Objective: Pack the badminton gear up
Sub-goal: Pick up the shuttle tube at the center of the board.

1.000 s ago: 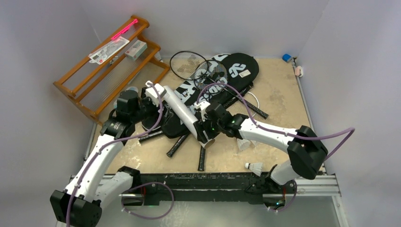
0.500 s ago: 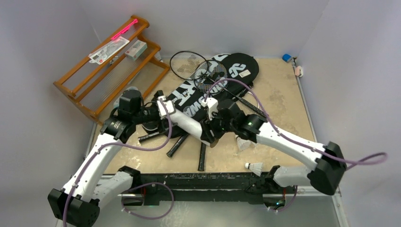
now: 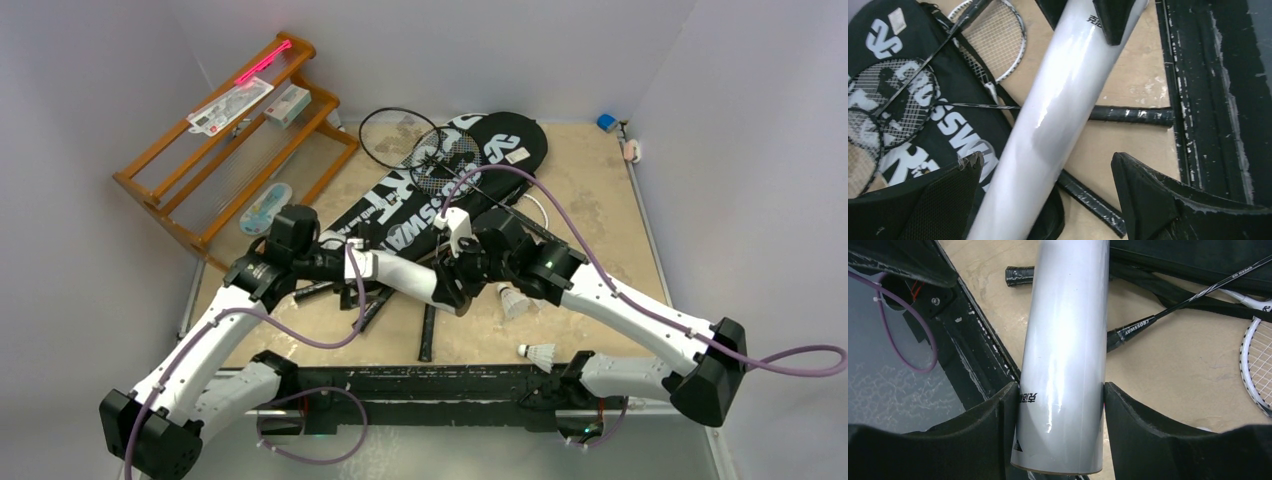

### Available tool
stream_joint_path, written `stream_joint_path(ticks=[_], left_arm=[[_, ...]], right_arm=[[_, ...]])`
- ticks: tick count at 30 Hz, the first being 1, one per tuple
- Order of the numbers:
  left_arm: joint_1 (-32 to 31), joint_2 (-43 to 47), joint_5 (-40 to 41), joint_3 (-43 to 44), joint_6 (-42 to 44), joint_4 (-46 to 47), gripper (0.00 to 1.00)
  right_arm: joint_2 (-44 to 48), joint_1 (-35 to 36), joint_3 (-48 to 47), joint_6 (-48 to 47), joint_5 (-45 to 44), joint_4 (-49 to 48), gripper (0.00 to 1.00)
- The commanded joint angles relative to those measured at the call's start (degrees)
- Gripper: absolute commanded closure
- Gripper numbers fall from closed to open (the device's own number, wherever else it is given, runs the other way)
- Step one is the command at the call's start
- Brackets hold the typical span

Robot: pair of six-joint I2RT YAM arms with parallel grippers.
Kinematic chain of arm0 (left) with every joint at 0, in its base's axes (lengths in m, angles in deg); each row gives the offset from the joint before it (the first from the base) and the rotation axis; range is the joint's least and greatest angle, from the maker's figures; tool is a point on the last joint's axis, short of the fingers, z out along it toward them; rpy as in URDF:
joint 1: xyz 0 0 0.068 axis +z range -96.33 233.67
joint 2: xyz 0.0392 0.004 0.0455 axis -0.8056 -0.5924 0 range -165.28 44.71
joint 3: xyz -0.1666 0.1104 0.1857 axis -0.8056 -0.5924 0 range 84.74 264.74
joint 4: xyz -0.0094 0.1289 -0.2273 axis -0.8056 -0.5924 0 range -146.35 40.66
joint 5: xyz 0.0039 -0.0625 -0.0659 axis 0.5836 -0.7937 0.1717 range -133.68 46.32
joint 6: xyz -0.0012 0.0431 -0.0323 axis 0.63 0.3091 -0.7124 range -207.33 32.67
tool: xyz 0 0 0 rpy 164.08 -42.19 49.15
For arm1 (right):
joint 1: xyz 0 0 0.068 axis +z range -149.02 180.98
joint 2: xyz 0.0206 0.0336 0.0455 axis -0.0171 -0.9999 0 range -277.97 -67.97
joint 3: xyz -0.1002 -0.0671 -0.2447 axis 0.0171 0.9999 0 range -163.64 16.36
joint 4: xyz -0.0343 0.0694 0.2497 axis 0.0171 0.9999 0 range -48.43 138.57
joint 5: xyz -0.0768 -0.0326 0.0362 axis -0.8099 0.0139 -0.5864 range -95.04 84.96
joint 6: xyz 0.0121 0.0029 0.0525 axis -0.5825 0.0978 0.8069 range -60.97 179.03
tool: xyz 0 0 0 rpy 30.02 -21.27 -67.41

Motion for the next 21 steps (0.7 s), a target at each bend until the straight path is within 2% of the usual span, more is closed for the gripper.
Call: stream_joint_path(ticks=[1,5,10,14,21], left_arm=[[-0.7,1.1,-1.8,-2.5,-2.9,2.8,0.02],[-2.2,-1.9,4.6,-3.3,-3.3,3.1,0.01],[-2.4,-6.8,6.3,-2.6,-3.9,4.4,0.00],[-2.6,-9.8,6.2,-1.5,-2.8,2.3,0.00],[-2.8,-9.4,2.4,-2.9,-3.2,4.0,0.03]], right_arm=[[1.5,0.3,-0.3,-0.5,2.7,-0.3,0.49],[2.8,0.3,-1.0,-0.4,4.3,-0.4,0.49],[3.8,0.2,-1.3,-0.2,7.7,-0.8,0.49],[4.1,0.2,-1.2,0.1,8.8,-1.8,0.49],[2.4,0.3,-3.3,0.5,9.9,-3.2,0.50]])
